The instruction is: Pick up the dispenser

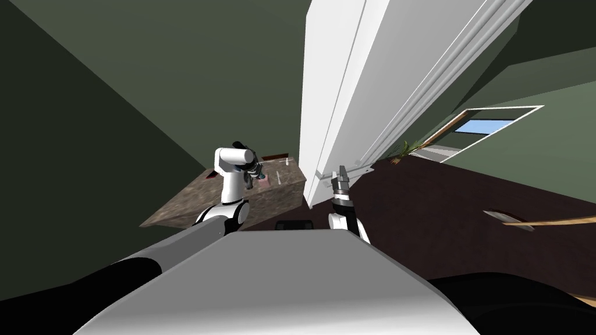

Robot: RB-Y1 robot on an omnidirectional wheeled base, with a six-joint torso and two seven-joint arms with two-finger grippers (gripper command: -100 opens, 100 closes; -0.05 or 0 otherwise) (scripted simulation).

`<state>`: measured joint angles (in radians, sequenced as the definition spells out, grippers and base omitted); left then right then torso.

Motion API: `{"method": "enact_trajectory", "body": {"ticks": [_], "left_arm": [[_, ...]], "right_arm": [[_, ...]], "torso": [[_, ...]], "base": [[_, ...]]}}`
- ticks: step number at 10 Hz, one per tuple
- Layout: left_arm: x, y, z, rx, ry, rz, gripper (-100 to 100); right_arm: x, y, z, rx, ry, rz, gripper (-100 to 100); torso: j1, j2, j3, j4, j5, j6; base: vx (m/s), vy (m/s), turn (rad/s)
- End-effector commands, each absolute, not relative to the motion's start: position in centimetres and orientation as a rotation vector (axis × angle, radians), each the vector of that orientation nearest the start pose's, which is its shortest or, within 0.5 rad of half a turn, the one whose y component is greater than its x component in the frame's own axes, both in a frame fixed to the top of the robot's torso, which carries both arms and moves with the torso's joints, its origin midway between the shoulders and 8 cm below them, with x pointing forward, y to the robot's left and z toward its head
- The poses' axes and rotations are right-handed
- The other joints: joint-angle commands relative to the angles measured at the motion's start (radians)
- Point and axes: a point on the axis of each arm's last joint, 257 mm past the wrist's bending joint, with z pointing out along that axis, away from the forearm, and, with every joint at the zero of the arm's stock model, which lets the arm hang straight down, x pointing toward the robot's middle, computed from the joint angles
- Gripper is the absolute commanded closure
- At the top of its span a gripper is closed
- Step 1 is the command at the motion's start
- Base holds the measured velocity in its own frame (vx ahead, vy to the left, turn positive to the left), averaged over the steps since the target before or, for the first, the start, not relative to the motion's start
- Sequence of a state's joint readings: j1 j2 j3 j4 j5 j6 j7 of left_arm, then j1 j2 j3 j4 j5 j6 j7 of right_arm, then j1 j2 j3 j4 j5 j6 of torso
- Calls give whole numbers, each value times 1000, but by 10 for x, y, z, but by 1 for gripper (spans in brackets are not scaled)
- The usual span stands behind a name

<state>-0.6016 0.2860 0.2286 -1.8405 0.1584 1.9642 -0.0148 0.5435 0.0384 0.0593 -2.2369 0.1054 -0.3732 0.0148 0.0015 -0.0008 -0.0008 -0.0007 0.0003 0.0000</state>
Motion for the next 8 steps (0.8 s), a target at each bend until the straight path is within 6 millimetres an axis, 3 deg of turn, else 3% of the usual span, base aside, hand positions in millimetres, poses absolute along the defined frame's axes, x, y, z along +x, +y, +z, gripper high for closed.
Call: {"method": "enact_trajectory", "body": {"ticks": [1, 4, 5, 8], "left_arm": [[493, 299, -174, -1911, 1913, -413, -100], [495, 300, -179, -1912, 1913, -411, -100], [496, 300, -179, -1911, 1912, -413, 100], [497, 300, -178, -1908, 1910, -415, 100]], "right_arm": [[370, -262, -36, 787, 792, 1213, 0], [370, -262, -36, 787, 792, 1213, 0], [370, -262, -36, 787, 792, 1213, 0], [370, -262, -36, 787, 792, 1213, 0]], "torso": [[0, 0, 0, 0, 0, 0], [0, 1, 0, 0, 0, 0], [0, 1, 0, 0, 0, 0], [0, 0, 0, -1, 0, 0]], "base": [[0, 0, 0], [0, 0, 0], [0, 0, 0], [0, 0, 0]]}}
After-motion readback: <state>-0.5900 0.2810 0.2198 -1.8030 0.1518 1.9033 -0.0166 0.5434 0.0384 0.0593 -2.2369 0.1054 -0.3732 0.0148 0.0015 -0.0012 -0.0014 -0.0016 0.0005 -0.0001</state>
